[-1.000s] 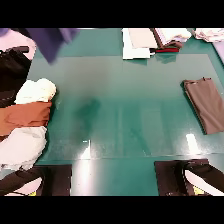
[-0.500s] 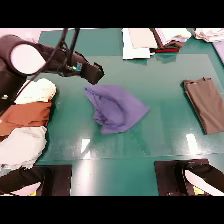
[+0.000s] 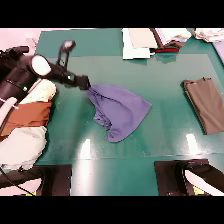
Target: Fold the shirts.
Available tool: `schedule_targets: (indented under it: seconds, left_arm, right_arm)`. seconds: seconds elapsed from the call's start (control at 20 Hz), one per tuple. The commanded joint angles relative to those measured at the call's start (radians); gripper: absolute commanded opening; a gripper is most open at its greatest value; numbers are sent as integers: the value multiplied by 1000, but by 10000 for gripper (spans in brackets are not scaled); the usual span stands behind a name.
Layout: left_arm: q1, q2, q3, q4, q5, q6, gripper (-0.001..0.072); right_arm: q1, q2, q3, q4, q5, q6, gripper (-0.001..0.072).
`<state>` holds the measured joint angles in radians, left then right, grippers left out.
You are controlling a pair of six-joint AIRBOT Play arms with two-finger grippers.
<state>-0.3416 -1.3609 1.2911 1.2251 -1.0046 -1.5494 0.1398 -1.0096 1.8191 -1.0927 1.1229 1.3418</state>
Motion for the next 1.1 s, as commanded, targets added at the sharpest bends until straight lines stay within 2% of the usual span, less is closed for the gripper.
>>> schedule_targets:
  seconds: [0.0,0.05,0.15,0.4,0.45,0.5,0.55,0.75,0.9,1.0,1.05]
  left_arm:
    - [27,-39,-186,-223,9,90,590]
    - [27,-46,-236,-298,23,147,590]
    - [10,-54,-305,-373,55,207,590]
    - [-98,-97,-343,-368,147,222,585]
    - [-101,-97,-343,-365,169,222,391]
    - [-92,-94,-335,-359,181,222,153]
    - [-69,-90,-313,-343,174,221,27]
    - [62,-89,-179,-277,77,214,26]
    - [131,-89,-100,-248,31,214,26]
    - [145,-89,-72,-204,17,214,25]
    - [145,-89,-69,-193,16,214,26]
  right_arm:
    - [0,0,1,0,6,1,18]
    - [0,0,1,0,6,1,18]
    - [0,0,1,0,6,1,18]
    - [0,0,1,1,8,2,18]
    - [0,0,1,0,13,2,17]
    - [0,0,1,-1,24,2,18]
    - [0,0,1,-6,39,2,18]
    - [-17,-21,-23,-10,187,32,18]
    - [-60,-55,-190,-10,259,69,18]
    - [-68,-95,-343,-8,233,68,21]
    - [-67,-126,-415,-6,213,68,117]
